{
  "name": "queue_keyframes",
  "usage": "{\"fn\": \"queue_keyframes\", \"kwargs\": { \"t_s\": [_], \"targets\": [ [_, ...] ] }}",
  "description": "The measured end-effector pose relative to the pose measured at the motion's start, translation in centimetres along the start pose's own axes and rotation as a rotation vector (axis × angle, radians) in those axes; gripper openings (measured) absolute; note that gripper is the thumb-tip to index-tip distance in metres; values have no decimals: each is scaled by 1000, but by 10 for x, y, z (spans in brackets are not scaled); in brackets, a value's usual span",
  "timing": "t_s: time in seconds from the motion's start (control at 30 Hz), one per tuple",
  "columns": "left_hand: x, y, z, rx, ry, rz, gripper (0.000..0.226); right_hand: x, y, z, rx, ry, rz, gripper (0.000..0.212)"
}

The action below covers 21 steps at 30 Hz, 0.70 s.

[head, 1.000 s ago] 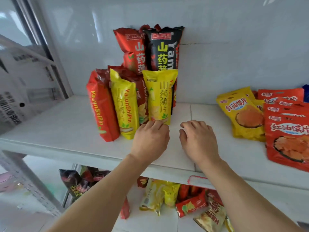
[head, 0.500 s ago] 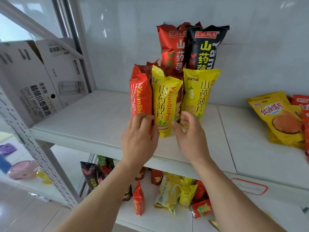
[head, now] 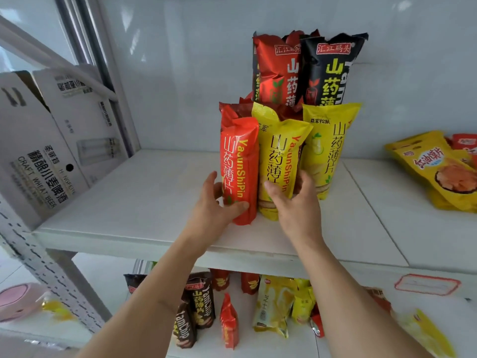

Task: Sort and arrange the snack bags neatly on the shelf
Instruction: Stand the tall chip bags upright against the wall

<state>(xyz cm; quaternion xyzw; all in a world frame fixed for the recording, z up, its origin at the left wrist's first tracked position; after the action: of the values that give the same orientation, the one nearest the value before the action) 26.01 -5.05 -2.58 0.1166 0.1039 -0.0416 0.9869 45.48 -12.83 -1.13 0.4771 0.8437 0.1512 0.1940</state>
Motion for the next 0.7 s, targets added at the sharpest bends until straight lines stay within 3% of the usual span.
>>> {"fn": "queue_keyframes", "kwargs": {
  "t_s": [0.23, 0.33, 0.5, 0.7],
  "targets": [
    [-7, 11, -7, 48, 44, -155, 94, 3, -12, -9, 9, -44, 54, 36],
    [-25, 14, -7, 126, 160, -117, 86, 3, -21, -11, 33, -42, 29, 41],
    [-61, 28, -20, 109, 174, -44, 90, 5, -28, -24, 54, -3, 73, 67],
    [-96, 33, -26, 109, 262, 35, 93, 28, -34, -48, 0, 10, 110, 68]
  ]
}}
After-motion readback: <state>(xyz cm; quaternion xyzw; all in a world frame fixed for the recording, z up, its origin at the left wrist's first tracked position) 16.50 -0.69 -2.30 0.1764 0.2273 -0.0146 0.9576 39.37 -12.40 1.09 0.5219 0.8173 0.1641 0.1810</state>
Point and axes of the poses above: each hand's wrist, its own y-axis towards the middle knuckle, its own x-axis out of the palm, z = x × y, the point moved 9 cm from there along y, towards the middle knuckle, and after that the axes turned 13 degrees about z, right-handed, at the moved point
